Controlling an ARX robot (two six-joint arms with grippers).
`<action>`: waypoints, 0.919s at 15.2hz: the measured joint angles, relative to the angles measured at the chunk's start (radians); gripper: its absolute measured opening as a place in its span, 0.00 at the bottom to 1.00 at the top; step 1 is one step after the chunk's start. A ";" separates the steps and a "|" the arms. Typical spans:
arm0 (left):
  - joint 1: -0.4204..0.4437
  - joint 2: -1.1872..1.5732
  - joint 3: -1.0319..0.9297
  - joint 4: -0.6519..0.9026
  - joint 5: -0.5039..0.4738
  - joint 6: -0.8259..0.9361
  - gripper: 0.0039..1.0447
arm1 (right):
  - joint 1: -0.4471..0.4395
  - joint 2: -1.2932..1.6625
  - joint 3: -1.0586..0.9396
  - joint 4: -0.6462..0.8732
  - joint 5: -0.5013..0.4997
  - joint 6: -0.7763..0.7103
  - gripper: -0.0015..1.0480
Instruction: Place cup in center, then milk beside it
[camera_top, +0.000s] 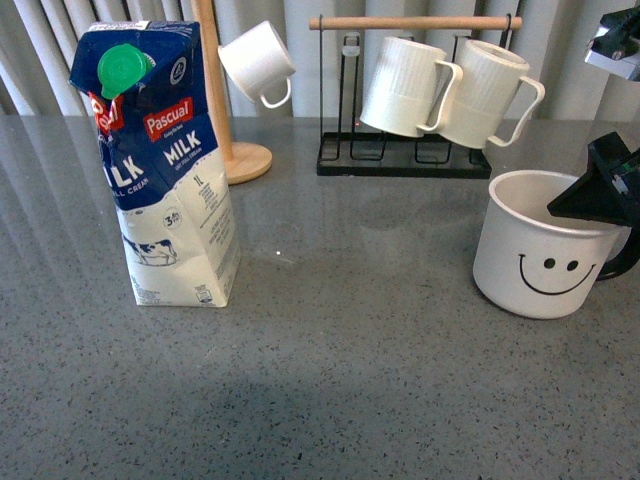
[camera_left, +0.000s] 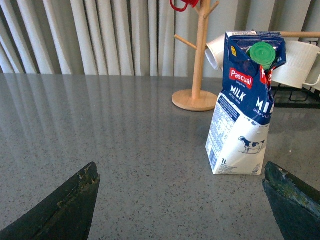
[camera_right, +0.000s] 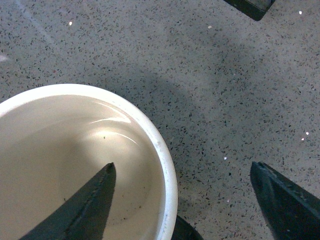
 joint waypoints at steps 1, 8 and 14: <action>0.000 0.000 0.000 0.000 0.000 0.000 0.94 | 0.005 0.002 0.000 0.000 0.002 0.000 0.73; 0.000 0.000 0.000 0.000 0.000 0.000 0.94 | 0.018 -0.002 0.000 0.008 -0.003 0.039 0.07; 0.000 0.000 0.000 0.000 0.000 0.000 0.94 | 0.064 -0.098 0.003 0.008 -0.021 0.192 0.03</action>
